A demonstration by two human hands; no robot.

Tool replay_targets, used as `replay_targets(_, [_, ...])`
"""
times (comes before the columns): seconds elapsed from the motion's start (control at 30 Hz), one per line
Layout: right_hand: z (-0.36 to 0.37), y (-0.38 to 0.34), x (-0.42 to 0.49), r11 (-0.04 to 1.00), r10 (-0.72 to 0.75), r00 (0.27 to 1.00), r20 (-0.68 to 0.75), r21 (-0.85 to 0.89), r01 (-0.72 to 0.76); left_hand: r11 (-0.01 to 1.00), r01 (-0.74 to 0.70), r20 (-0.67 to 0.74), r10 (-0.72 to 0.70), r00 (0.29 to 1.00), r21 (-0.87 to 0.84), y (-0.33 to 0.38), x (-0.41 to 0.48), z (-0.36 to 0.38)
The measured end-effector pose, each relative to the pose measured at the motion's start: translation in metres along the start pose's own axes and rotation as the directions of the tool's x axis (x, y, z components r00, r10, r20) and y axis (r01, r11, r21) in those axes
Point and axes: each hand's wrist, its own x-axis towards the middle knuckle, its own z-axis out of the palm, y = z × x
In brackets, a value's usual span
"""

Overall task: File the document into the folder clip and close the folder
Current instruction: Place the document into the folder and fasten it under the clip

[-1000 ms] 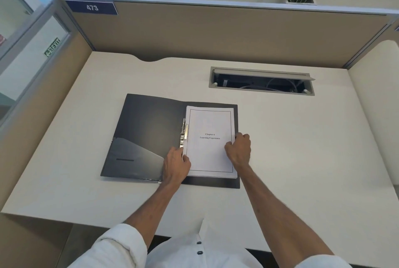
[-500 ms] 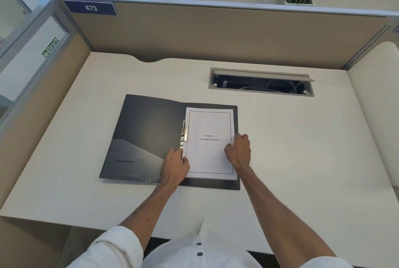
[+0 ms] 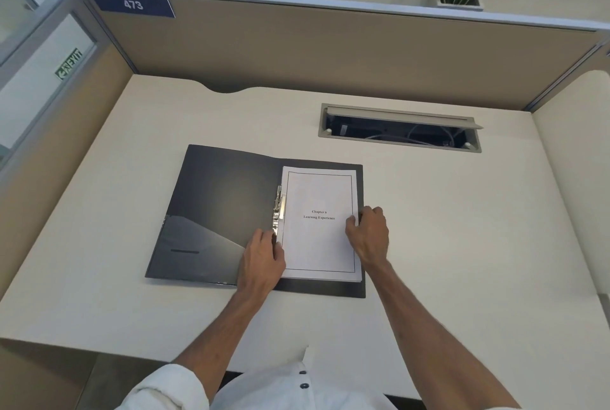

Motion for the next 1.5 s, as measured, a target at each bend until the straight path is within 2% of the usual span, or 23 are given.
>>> replay_targets(0.07, [-0.003,-0.004,0.007,0.999,-0.032,0.997,-0.064,-0.039,0.029,0.997,-0.067,-0.045,0.069,0.997,0.049,-0.006,-0.003,-0.005])
replay_targets(0.13, [-0.001,-0.011,0.019,0.988,-0.135,0.988,-0.071,-0.083,0.129,0.978,-0.181,-0.046,0.186,0.981,0.102,-0.012,-0.008,-0.01])
replay_targets(0.27, [0.007,-0.037,0.05,0.897,-0.397,0.912,0.106,-0.166,0.41,0.884,-0.449,0.124,0.435,0.892,0.131,-0.017,-0.017,-0.014])
replay_targets(0.37, [0.015,-0.065,0.071,0.819,-0.495,0.845,0.201,-0.218,0.531,0.848,-0.515,0.209,0.485,0.849,0.126,-0.017,-0.02,-0.008])
replay_targets(0.67, [0.04,-0.098,0.115,0.745,-0.515,0.78,0.357,-0.264,0.613,0.874,-0.46,0.277,0.409,0.869,0.153,-0.019,-0.016,0.007])
replay_targets(0.9, [0.045,-0.098,0.114,0.758,-0.523,0.788,0.324,-0.246,0.604,0.904,-0.405,0.252,0.363,0.897,0.137,-0.021,-0.016,0.013])
replay_targets(1.5, [0.047,-0.103,0.116,0.784,-0.488,0.805,0.338,-0.235,0.574,0.916,-0.382,0.295,0.333,0.895,0.123,-0.028,-0.016,0.012])
